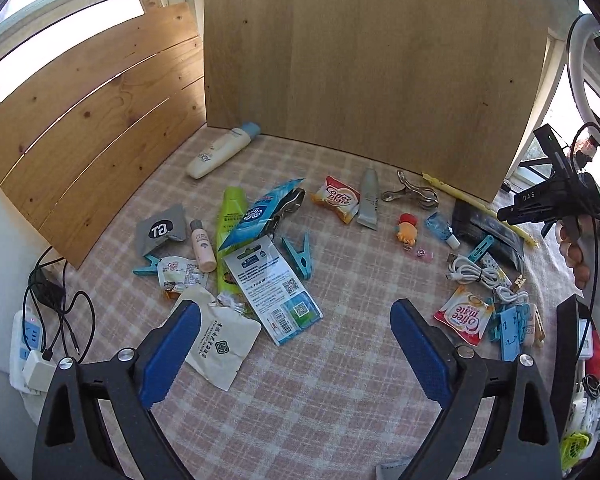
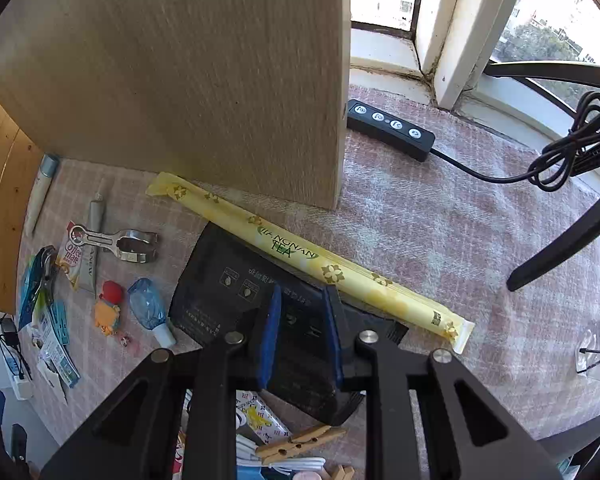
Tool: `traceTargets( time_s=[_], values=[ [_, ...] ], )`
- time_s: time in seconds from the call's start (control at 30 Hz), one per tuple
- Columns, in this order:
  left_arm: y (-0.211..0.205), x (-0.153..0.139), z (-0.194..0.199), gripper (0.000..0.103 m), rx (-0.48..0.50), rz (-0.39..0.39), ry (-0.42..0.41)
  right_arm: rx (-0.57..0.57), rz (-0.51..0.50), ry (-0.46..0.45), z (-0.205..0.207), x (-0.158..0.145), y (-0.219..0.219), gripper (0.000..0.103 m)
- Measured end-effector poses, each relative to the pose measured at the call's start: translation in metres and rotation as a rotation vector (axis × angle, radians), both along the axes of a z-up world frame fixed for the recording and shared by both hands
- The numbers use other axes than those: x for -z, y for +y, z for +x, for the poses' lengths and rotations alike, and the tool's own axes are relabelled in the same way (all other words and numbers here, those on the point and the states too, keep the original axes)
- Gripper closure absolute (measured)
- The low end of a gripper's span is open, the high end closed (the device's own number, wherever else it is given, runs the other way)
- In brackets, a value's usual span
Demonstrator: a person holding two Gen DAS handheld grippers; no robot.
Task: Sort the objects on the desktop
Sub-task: 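Grip the black pouch with the right tool and lift it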
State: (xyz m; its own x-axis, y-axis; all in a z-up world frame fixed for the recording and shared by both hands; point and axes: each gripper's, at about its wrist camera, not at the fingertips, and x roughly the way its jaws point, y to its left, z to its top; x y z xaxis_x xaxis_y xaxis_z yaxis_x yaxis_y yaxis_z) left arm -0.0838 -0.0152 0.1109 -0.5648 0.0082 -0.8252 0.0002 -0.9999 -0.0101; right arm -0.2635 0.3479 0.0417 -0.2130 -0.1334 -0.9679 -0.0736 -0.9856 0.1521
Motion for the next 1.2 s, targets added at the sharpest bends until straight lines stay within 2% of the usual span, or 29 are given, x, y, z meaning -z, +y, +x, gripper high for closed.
traceTargets(
  time_s=[0.2,0.33,0.57,0.77,0.93,1.03,1.2],
  values=[
    [-0.002,0.011,-0.004,0.009,-0.011,0.013,-0.031,0.025,-0.017,-0.01,-0.005,0.008,0.003,0.082],
    [-0.002,0.014,-0.004,0.009,-0.004,0.026,-0.046,0.083,-0.05,-0.019,-0.002,0.008,0.012,0.082],
    [-0.004,0.014,0.002,0.009,0.002,0.033,-0.047,0.096,-0.079,-0.069,0.019,0.008,0.01,0.082],
    [-0.011,0.02,0.008,0.009,-0.011,0.071,-0.068,0.052,-0.075,-0.12,0.072,0.005,-0.015,0.082],
    [-0.008,0.021,0.017,0.009,0.003,0.085,-0.067,0.03,-0.014,-0.121,0.127,-0.001,-0.038,0.081],
    [-0.006,0.021,0.023,0.009,0.019,0.097,-0.067,0.112,-0.105,-0.149,0.159,-0.001,-0.035,0.081],
    [-0.008,0.019,0.034,0.009,0.031,0.106,-0.06,0.167,-0.174,-0.182,0.234,0.004,-0.046,0.081]
  ],
)
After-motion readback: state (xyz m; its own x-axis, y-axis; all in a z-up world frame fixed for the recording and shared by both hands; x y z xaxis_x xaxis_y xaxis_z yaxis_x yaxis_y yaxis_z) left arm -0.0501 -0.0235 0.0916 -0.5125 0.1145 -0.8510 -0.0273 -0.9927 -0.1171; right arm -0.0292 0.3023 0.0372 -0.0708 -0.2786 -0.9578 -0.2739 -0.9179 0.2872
